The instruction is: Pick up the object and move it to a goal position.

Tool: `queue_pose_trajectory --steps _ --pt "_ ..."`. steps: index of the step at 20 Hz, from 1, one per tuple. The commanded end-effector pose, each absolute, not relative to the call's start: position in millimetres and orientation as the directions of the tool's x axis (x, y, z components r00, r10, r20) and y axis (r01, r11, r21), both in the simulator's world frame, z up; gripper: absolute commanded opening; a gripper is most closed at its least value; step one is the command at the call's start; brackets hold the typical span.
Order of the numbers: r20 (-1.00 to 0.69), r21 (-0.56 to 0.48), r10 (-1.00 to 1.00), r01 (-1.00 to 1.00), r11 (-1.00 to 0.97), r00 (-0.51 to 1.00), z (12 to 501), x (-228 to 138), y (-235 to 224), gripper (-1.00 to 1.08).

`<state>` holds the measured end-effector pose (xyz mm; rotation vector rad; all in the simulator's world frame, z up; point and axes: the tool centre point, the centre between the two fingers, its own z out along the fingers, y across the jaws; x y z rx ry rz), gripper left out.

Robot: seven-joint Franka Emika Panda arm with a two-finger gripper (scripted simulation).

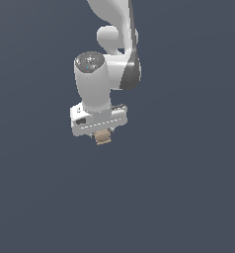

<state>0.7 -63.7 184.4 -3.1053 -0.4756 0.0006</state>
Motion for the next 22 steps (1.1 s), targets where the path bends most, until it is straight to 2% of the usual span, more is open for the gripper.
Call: queue_pose_trajectory --steps 1,12,22 --pt "0.0 0.0 0.299 0.299 -0.954 0.954 210.4 -10.1 -74.7 -1.0" --pt "0.001 -0.001 0.299 0.299 -0.954 0.954 303.7 -44.8 -114.0 -1.0" --pt "0.0 -0.001 0.299 0.299 -0.954 0.954 333.8 -54.3 -127.3 -1.0"
